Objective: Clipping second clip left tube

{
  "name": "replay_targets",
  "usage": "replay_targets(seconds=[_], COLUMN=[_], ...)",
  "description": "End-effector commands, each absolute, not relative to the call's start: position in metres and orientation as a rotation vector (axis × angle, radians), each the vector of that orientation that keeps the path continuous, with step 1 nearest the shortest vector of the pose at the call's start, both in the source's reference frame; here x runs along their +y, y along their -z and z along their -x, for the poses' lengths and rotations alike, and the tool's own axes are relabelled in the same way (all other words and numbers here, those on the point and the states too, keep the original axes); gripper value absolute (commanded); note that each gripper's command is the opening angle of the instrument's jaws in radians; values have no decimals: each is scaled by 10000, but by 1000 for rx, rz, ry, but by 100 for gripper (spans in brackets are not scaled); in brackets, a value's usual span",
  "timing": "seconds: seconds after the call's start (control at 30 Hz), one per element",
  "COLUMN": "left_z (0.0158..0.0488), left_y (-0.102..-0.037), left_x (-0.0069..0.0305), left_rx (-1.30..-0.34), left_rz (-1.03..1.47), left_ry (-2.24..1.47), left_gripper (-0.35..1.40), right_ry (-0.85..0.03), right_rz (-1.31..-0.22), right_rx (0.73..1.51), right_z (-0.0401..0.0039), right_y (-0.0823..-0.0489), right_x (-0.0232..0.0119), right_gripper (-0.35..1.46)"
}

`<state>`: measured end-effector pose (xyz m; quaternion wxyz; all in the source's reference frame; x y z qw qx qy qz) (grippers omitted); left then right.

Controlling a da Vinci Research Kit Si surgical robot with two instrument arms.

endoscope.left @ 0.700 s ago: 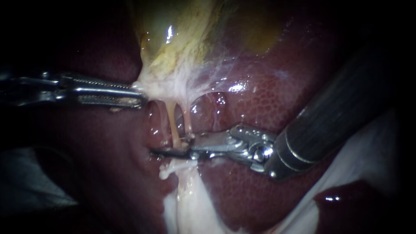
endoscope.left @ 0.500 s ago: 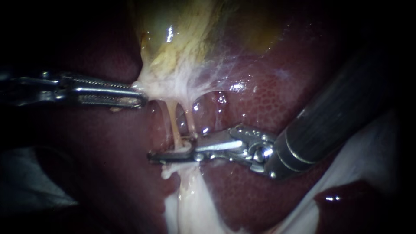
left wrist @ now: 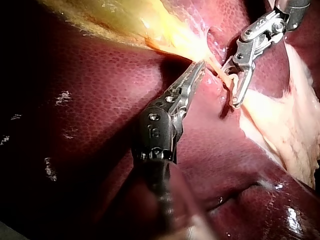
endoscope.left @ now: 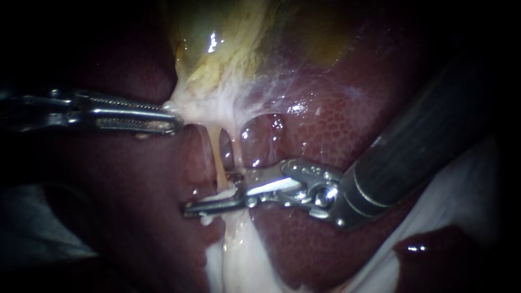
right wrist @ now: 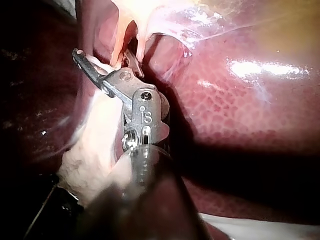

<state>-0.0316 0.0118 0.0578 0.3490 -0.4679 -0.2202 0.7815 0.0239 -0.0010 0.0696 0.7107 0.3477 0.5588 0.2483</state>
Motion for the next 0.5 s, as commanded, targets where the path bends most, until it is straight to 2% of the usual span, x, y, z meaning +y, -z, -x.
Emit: replay_targets(seconds=[0.03,0.3,0.5], left_z=[315,312,310], left_y=[-578,-580,-580], left_x=[119,122,122], left_rx=[-572,-575,-573], left_rz=[1212,1213,1212], left_ry=[-2025,-2025,-2025], left_gripper=[-35,-35,-35], right_ry=[-542,-481,-438], right_rz=[-782,-839,-873], right_rx=[1241,1267,1274], right_z=[-238,-220,-207], right_y=[-694,-683,-688], right_x=[-9,6,9], right_gripper=[50,50,50])
